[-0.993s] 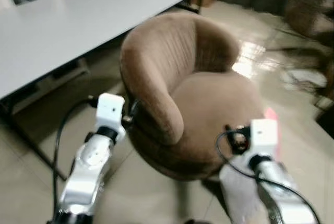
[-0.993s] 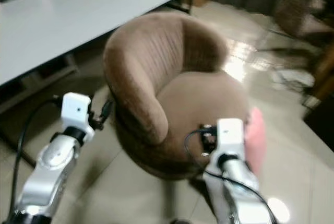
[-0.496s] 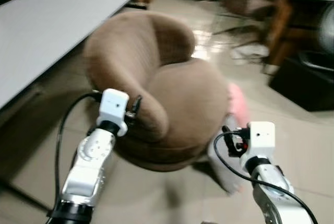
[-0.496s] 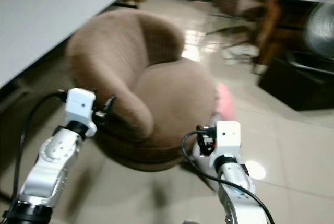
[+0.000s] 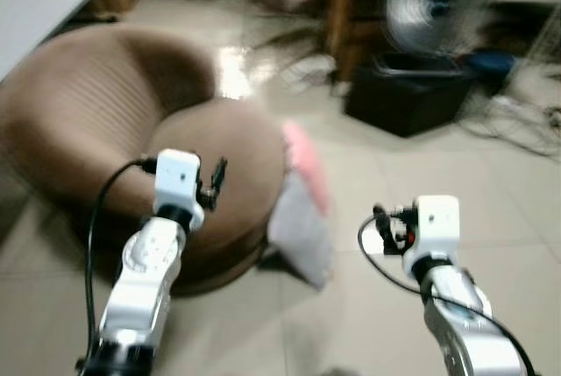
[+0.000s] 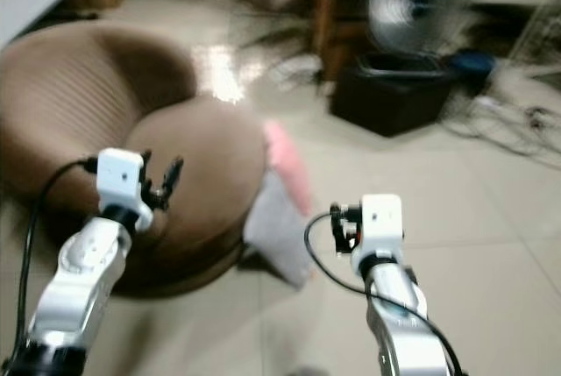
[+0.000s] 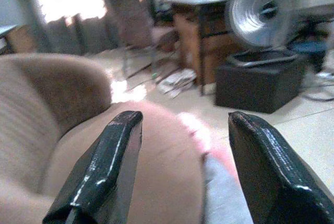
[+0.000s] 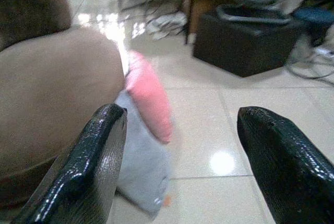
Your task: Move the pillow to the sofa from floor
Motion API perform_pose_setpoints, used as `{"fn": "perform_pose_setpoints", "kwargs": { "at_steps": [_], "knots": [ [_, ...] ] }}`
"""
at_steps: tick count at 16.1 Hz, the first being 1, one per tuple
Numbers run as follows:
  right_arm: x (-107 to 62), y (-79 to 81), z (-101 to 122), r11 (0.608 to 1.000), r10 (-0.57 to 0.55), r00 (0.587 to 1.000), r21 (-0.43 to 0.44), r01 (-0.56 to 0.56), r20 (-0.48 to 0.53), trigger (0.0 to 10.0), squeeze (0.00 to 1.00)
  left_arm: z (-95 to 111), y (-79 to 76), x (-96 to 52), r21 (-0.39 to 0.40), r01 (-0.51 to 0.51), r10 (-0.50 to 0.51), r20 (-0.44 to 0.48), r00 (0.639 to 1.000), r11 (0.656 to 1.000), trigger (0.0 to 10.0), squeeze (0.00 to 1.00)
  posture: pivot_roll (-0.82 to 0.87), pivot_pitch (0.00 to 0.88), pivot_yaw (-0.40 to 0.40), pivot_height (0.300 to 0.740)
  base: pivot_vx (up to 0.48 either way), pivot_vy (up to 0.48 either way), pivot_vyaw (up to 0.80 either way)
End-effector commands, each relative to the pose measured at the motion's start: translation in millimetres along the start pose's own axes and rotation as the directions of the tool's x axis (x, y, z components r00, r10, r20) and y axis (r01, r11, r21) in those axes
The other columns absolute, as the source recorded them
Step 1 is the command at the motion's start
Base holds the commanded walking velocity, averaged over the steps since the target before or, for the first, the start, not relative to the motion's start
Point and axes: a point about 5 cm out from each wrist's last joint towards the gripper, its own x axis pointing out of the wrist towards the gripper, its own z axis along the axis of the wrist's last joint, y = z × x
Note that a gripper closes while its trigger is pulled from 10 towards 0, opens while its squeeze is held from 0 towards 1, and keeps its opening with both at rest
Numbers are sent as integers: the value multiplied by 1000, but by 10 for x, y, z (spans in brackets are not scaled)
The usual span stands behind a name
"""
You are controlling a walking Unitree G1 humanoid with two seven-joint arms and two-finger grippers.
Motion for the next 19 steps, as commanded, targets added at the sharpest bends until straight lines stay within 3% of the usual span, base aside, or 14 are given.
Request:
{"fn": "perform_pose_setpoints", "kwargs": {
  "at_steps": [1,10,19],
  "knots": [
    [34,-20,47,1000,6,1000,-24,-6,23,10000,0,26,6,13,4,-1,1,7,1000,1000,10000,0,-58,28,27,740,296,0,-500],
    [58,26,51,994,65,997,-84,-63,29,10000,0,6,53,-5,5,-15,15,0,1000,1000,10000,0,-55,33,29,740,303,0,-56],
    [66,14,42,995,65,997,-78,-62,32,10000,0,-16,41,-21,5,-11,11,-4,1000,1000,10000,0,-58,26,28,740,309,0,0]
  ]
}}
